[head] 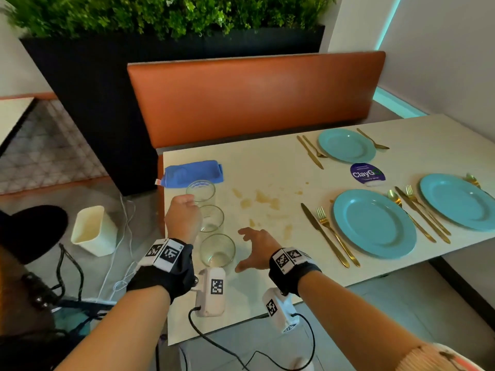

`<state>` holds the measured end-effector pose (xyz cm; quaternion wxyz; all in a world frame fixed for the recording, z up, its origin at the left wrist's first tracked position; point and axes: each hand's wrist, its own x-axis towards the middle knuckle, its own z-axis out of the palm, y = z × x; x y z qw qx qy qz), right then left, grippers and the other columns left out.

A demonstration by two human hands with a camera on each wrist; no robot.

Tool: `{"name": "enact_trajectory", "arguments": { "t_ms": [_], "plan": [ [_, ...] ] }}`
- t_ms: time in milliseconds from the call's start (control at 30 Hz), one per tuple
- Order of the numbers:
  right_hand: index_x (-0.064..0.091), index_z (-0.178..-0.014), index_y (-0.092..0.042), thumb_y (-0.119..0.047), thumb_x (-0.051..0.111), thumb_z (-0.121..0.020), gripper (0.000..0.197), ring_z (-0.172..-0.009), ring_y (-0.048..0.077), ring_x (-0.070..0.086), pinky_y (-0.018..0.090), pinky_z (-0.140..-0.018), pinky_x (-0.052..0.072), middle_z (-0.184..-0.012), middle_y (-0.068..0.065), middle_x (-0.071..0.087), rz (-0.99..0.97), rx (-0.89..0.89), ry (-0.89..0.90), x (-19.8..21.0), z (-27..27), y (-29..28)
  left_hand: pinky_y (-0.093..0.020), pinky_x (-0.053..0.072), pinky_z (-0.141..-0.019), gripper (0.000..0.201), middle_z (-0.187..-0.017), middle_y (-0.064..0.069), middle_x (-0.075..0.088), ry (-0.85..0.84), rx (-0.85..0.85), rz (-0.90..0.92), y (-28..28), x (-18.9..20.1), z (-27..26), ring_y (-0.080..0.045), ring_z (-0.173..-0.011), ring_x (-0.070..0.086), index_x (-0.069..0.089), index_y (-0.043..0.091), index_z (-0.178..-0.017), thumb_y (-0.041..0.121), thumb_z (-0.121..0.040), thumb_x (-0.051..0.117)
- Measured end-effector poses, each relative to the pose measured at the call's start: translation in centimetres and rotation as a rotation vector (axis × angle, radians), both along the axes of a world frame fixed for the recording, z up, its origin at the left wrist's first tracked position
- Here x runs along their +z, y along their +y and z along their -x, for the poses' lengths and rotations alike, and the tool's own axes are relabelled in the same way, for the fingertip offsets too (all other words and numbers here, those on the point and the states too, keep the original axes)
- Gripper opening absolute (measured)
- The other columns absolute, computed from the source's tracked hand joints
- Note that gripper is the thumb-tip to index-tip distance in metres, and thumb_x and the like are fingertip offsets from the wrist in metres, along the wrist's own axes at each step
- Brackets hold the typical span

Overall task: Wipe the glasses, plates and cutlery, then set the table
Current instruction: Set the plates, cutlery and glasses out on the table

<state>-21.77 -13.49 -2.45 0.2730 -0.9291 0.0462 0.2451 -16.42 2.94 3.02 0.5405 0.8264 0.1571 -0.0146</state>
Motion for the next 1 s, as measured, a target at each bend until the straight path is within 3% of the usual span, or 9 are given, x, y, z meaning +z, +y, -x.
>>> {"name": "enact_trajectory", "arguments": {
  "t_ms": [167, 267, 500, 633, 867, 933, 1000],
  "plan": [
    [0.031, -0.139, -0.030, -0.043, 0.085, -0.056, 0.100, -0.122, 0.026, 0.045, 0.039, -0.102, 0.042, -0.131, 0.007, 0.046, -0.005, 0.010, 0.010, -2.0, 0.4, 2.2, -0.030, 0.036, -0.100, 0.038, -0.134, -0.015, 0.053, 0.162, -0.043, -0.155, 2.5, -2.8, 0.6, -0.031, -0.126, 0.047, 0.051, 0.008, -0.129, 0.005, -0.092, 0.043],
    [0.032, -0.137, -0.029, -0.045, 0.087, -0.051, 0.103, -0.118, 0.028, 0.049, 0.041, -0.098, 0.046, -0.127, 0.010, 0.046, -0.025, -0.014, -0.002, -3.1, 0.6, 2.9, -0.031, 0.035, -0.100, 0.040, -0.134, -0.017, 0.052, 0.229, -0.087, -0.197, 3.2, -4.1, 0.8, -0.033, -0.125, 0.046, 0.048, 0.005, -0.132, 0.007, -0.092, 0.046],
    [0.036, -0.136, -0.028, -0.039, 0.088, -0.051, 0.101, -0.117, 0.025, 0.049, 0.037, -0.104, 0.042, -0.125, 0.007, 0.044, -0.157, -0.145, -0.094, -4.6, 0.9, 3.8, -0.030, 0.038, -0.096, 0.043, -0.132, -0.014, 0.054, 0.307, -0.148, -0.234, 4.0, -7.0, 0.3, -0.032, -0.123, 0.048, 0.044, 0.008, -0.134, 0.012, -0.092, 0.052],
    [0.040, -0.132, -0.026, -0.039, 0.086, -0.054, 0.092, -0.112, 0.024, 0.051, 0.034, -0.100, 0.044, -0.120, 0.006, 0.047, -0.157, -0.165, -0.136, -5.0, 1.0, 4.0, -0.034, 0.044, -0.098, 0.055, -0.130, -0.011, 0.055, 0.336, -0.165, -0.179, 3.8, -8.4, 0.1, -0.029, -0.120, 0.051, 0.042, 0.015, -0.134, 0.004, -0.082, 0.059],
    [0.046, -0.124, -0.020, -0.036, 0.083, -0.058, 0.077, -0.112, 0.021, 0.049, 0.030, -0.095, 0.043, -0.121, 0.004, 0.052, -0.166, -0.247, -0.157, -4.5, 1.8, 1.0, -0.032, 0.044, -0.096, 0.096, -0.142, -0.005, 0.044, 0.261, -0.170, -0.032, 2.2, -9.1, 0.1, -0.026, -0.127, 0.047, 0.031, 0.018, -0.144, 0.014, -0.064, 0.084],
    [0.047, -0.122, -0.018, -0.033, 0.083, -0.058, 0.075, -0.110, 0.019, 0.052, 0.026, -0.091, 0.044, -0.120, 0.001, 0.055, -0.184, -0.295, -0.165, -4.2, 2.0, -0.5, -0.039, 0.047, -0.099, 0.102, -0.132, -0.004, 0.053, 0.188, -0.164, 0.000, 1.4, -9.3, 0.2, -0.026, -0.122, 0.052, 0.040, 0.019, -0.136, 0.025, -0.047, 0.090],
    [0.048, -0.121, -0.017, -0.030, 0.084, -0.059, 0.073, -0.105, 0.016, 0.054, 0.023, -0.086, 0.043, -0.114, -0.002, 0.056, -0.213, -0.355, -0.174, -3.6, 2.1, -2.1, -0.044, 0.049, -0.097, 0.095, -0.121, -0.005, 0.060, 0.137, -0.148, -0.008, 0.6, -9.5, 0.2, -0.027, -0.115, 0.056, 0.046, 0.019, -0.126, 0.025, -0.042, 0.091]
  ]
}}
